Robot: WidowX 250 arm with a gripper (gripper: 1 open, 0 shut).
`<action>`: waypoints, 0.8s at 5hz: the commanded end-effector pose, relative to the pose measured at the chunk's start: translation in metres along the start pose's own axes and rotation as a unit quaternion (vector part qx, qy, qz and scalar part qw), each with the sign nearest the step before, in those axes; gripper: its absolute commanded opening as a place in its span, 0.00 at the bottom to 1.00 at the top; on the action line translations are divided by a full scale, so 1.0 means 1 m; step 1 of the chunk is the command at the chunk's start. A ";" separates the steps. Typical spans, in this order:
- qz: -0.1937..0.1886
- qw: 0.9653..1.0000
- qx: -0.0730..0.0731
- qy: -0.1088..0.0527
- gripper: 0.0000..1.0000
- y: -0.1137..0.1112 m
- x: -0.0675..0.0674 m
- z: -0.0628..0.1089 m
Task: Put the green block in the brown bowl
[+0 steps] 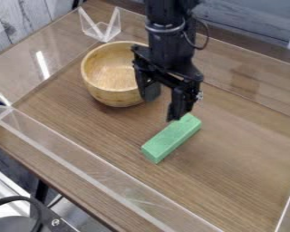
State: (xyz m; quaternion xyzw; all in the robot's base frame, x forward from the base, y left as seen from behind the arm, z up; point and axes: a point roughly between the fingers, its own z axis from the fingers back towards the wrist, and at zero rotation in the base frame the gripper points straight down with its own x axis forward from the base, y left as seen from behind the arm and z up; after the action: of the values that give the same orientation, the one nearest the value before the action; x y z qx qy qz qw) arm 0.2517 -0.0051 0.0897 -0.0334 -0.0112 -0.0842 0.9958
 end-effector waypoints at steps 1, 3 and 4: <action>-0.013 1.000 0.003 -0.009 1.00 -0.001 0.006 -0.005; -0.027 1.000 0.013 0.007 1.00 -0.002 0.006 -0.040; -0.028 0.999 0.015 0.017 1.00 -0.002 0.006 -0.051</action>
State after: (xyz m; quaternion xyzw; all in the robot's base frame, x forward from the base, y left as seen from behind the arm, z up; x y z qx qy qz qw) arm 0.2522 -0.0109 0.0316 -0.0193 0.0203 -0.1127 0.9932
